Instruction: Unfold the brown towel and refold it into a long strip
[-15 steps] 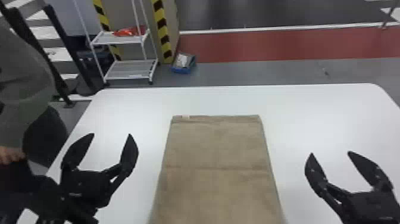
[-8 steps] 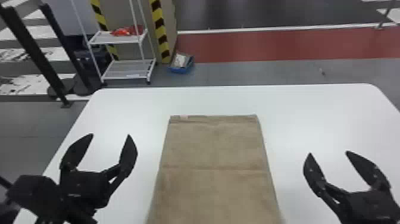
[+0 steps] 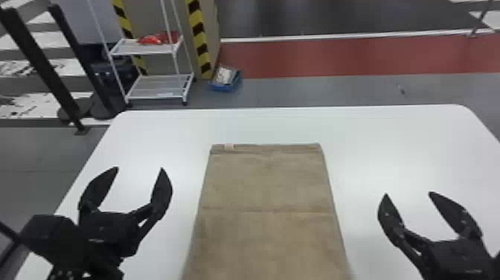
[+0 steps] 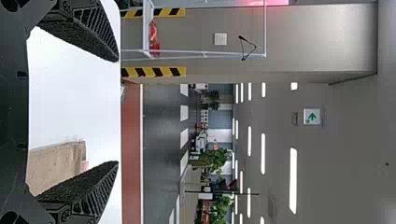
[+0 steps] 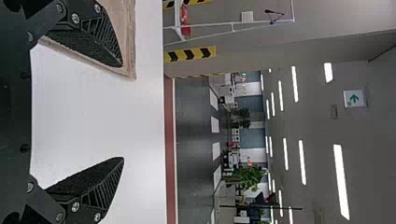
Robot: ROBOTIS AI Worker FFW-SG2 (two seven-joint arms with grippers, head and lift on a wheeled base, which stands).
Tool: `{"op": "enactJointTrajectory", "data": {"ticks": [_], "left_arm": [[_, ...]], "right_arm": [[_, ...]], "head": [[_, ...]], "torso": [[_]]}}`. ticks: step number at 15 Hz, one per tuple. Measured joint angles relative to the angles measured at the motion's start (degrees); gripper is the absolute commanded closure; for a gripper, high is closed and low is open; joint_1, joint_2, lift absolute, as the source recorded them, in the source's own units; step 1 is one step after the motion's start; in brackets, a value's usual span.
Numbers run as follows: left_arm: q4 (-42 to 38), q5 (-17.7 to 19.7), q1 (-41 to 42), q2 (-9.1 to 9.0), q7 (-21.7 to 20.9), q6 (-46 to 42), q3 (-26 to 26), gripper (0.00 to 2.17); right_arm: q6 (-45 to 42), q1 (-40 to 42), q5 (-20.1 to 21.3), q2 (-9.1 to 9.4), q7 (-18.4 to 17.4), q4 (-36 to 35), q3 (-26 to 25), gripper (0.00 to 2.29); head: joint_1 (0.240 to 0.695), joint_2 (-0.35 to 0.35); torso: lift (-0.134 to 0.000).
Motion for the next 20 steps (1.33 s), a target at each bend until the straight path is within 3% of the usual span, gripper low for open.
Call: {"op": "enactJointTrajectory", "data": {"ticks": [8, 11, 15, 20], "left_arm": [[10.4, 0.6, -16.0, 0.04, -0.2, 10.4, -8.0, 0.18], [17.2, 2.5, -23.8, -0.18, -0.9, 14.1, -11.3, 0.19], [26.5, 3.7, -32.7, -0.81, -0.8, 15.0, -15.2, 0.21], [32.1, 3.5, -38.4, -2.13, -0.8, 17.1, -17.5, 0.22]], "right_arm": [[1.3, -5.7, 1.8, 0.13, 0.0, 4.8, -1.2, 0.19], [3.1, -8.3, 2.9, -0.16, 1.9, 5.8, -2.4, 0.19], [3.8, -9.0, 3.1, -0.35, 2.1, 6.1, -2.9, 0.19], [3.7, -8.5, 2.7, -0.95, 2.1, 6.0, -2.9, 0.19]], "head": [[0.695, 0.022], [0.695, -0.005], [0.695, -0.034], [0.695, -0.051]], "torso": [[-0.123], [-0.123], [-0.123], [-0.123]]}}
